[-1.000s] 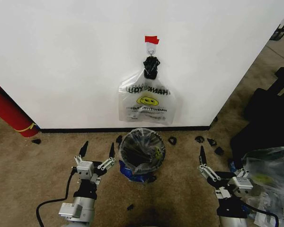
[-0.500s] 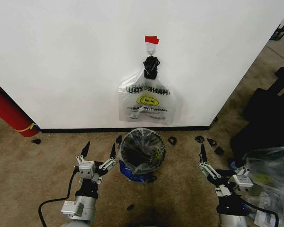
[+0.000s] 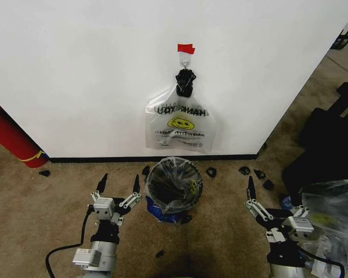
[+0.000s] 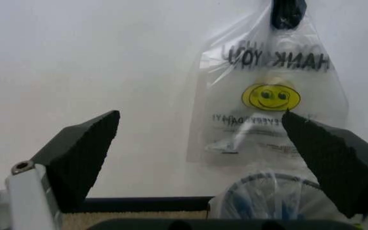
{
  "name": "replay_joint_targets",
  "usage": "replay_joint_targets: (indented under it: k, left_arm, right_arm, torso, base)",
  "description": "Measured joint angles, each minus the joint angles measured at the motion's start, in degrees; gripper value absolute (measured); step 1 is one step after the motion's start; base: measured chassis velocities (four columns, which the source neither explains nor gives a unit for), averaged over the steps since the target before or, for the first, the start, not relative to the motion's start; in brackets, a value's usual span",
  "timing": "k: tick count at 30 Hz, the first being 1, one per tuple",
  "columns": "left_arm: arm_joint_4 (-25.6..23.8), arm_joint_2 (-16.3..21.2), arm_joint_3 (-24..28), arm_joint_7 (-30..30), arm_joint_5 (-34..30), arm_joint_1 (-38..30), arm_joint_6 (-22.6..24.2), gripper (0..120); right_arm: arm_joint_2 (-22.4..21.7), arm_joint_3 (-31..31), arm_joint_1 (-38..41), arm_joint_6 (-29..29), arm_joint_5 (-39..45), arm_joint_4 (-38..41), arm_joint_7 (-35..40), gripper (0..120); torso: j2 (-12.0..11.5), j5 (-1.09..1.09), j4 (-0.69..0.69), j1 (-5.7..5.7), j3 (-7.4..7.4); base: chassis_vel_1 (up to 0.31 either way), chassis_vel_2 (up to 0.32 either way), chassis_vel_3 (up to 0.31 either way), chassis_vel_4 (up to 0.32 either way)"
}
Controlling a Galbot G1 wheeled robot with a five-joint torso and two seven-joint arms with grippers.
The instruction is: Pick up the garbage bag from the wall and place it over the trash bin.
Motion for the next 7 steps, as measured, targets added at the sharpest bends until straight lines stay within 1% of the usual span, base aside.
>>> replay_joint_targets:
  k: [7]
  left_arm:
    - [0.25, -0.67, 0.77, -0.01, 1.02, -0.08, -0.27, 100]
  right_arm:
    - [-0.03, -0.20, 1.35, -0.36, -1.17, -0.78, 0.00, 100]
  torso:
    - [0.00, 0.00, 0.00, 0.00, 0.00]
  base:
    - [0.000, 0.000, 0.000, 0.000]
